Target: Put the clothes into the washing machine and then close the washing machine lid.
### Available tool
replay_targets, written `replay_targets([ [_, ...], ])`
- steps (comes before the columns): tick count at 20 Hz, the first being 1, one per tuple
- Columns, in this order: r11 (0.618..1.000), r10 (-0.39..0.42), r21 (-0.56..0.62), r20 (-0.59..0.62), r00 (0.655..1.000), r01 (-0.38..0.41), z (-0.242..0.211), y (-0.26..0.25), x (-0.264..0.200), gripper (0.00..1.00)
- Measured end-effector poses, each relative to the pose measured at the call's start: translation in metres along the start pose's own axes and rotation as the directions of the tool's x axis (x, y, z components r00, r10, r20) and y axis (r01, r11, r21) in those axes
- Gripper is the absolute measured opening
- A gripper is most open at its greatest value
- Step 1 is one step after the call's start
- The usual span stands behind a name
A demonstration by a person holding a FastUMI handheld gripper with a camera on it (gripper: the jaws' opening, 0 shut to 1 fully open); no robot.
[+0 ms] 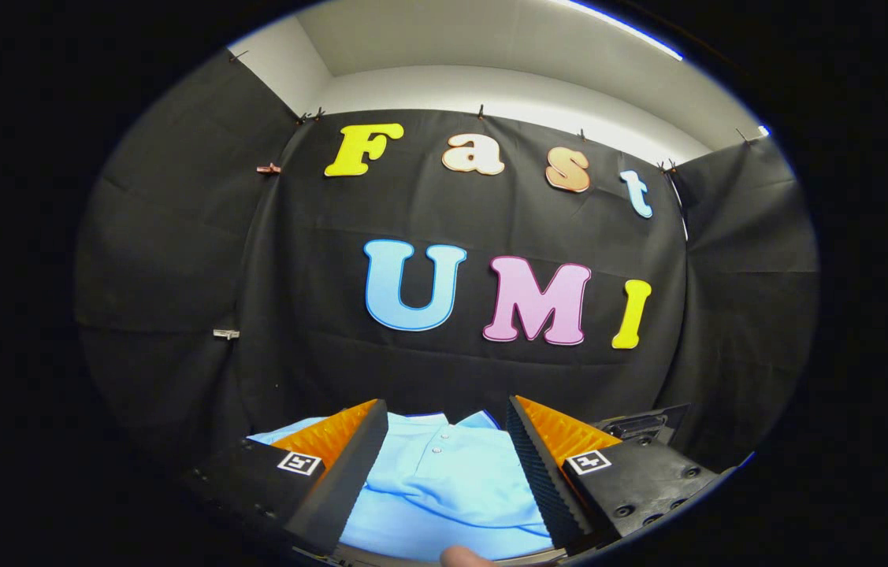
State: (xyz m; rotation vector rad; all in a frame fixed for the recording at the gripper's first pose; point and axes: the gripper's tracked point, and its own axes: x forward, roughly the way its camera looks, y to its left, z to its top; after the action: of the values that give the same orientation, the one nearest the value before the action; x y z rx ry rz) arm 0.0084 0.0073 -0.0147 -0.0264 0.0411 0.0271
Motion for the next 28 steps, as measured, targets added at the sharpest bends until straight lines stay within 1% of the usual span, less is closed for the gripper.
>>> replay_targets([
  [4,1.0,-0.015,-0.012,-0.026,1.0,0.015,-0.006,-0.002,0.008,0.97],
  [10,0.999,-0.036,0.03,-0.08,0.996,0.039,-0.015,-0.008,0.023,0.97],
  [12,0.998,-0.027,0.049,-0.091,0.995,0.032,-0.013,-0.005,0.029,0.97],
  [16,0.999,-0.021,0.042,-0.131,0.991,0.027,-0.021,0.002,0.045,0.97],
  [20,0.997,-0.011,0.071,-0.181,0.983,0.024,-0.028,0.005,0.058,0.97],
  [23,0.998,0.004,0.067,-0.218,0.976,0.011,-0.034,0.009,0.068,0.97],
  [26,0.999,-0.016,0.025,-0.279,0.96,0.023,-0.052,0.003,0.074,0.97],
  [28,0.999,-0.027,0.029,-0.321,0.947,0.038,-0.063,-0.001,0.076,0.97],
])
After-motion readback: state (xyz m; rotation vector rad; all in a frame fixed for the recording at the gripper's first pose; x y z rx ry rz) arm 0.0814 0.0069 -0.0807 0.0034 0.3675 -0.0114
